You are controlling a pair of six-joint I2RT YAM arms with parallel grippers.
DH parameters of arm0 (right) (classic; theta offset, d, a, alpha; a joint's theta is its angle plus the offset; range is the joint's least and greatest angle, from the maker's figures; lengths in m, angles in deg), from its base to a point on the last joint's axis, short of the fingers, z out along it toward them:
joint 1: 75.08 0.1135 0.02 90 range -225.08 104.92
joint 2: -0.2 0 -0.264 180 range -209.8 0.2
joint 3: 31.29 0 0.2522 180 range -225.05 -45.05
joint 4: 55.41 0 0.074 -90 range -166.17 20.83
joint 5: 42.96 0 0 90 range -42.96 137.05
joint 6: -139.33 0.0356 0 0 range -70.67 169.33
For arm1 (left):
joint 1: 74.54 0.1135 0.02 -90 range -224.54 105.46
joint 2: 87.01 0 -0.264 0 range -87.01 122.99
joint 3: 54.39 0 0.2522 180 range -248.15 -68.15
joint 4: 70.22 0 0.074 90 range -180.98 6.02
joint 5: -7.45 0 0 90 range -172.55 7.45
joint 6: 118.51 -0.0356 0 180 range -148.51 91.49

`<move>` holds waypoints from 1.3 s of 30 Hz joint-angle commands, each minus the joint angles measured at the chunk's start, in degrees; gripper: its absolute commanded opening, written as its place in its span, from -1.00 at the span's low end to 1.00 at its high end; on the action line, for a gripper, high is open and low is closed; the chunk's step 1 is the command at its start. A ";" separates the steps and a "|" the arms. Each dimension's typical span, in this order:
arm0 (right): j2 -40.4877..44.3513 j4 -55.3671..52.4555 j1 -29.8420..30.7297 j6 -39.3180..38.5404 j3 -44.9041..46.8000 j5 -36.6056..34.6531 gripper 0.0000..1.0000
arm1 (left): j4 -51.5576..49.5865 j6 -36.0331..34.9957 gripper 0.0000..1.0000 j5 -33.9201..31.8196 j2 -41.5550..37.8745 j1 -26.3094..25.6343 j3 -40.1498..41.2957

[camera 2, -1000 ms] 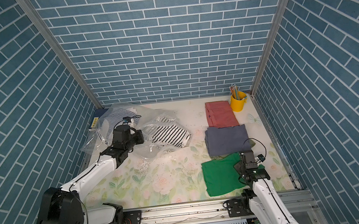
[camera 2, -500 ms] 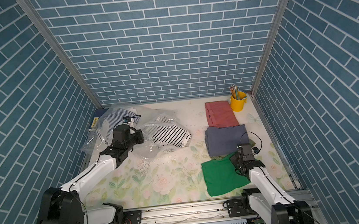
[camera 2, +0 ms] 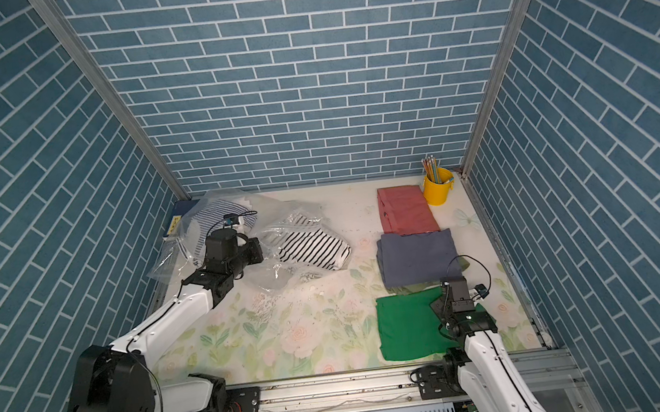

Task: Take the tank top out of the vacuum bag
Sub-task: Move the tank top to the center of the board, then take out the tank top from the vacuum bag.

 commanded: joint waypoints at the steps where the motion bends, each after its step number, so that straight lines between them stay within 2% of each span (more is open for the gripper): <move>1: -1.37 0.26 -0.21 -2.64 -1.05 -0.34 -1.00 | 0.81 0.26 -1.00 -0.19 0.02 0.91 -1.39; 4: -3.62 1.84 -0.22 -6.54 -5.59 -0.78 -0.95 | 0.77 0.09 -1.00 -0.68 -0.36 0.91 -1.30; 7: -4.80 5.39 0.04 -15.43 -10.66 2.14 -0.52 | 0.72 -0.10 -1.00 -1.24 -0.87 0.91 -1.26; 11: -4.52 11.78 0.08 -23.15 -13.81 9.34 -0.14 | 1.17 -0.18 -1.00 -1.01 -1.11 0.91 -1.14; 15: -6.42 22.23 0.66 -22.66 -14.64 16.79 0.19 | 0.93 -0.29 -0.95 -0.77 -1.46 0.91 -1.13; 18: -9.85 28.79 3.40 -20.74 -15.66 16.82 0.33 | 0.34 -0.66 -0.88 -0.01 -1.91 0.74 -1.30; 21: -13.89 31.91 8.81 -20.98 -17.97 12.16 0.56 | -0.17 -1.55 -0.74 0.48 -2.78 -0.17 -1.69; 25: -20.12 37.62 15.02 -20.75 -19.16 8.85 0.87 | -2.29 -3.39 -0.32 0.67 -3.52 -1.55 -3.96; 28: -24.60 42.43 19.82 -20.24 -19.49 6.60 0.99 | -4.56 -5.35 -0.13 0.49 -3.53 -2.28 -7.06; 34: -33.59 49.06 30.17 -21.72 -22.68 1.06 0.99 | -8.38 -9.10 -0.03 -1.21 -2.10 -6.00 -11.59; 36: -36.39 51.33 32.84 -21.95 -23.92 0.16 0.99 | -9.41 -10.55 0.06 -2.06 -0.80 -7.73 -12.42; 39: -40.34 56.20 35.84 -21.99 -25.19 0.45 0.99 | -10.25 -11.22 0.09 -3.16 0.89 -8.99 -12.49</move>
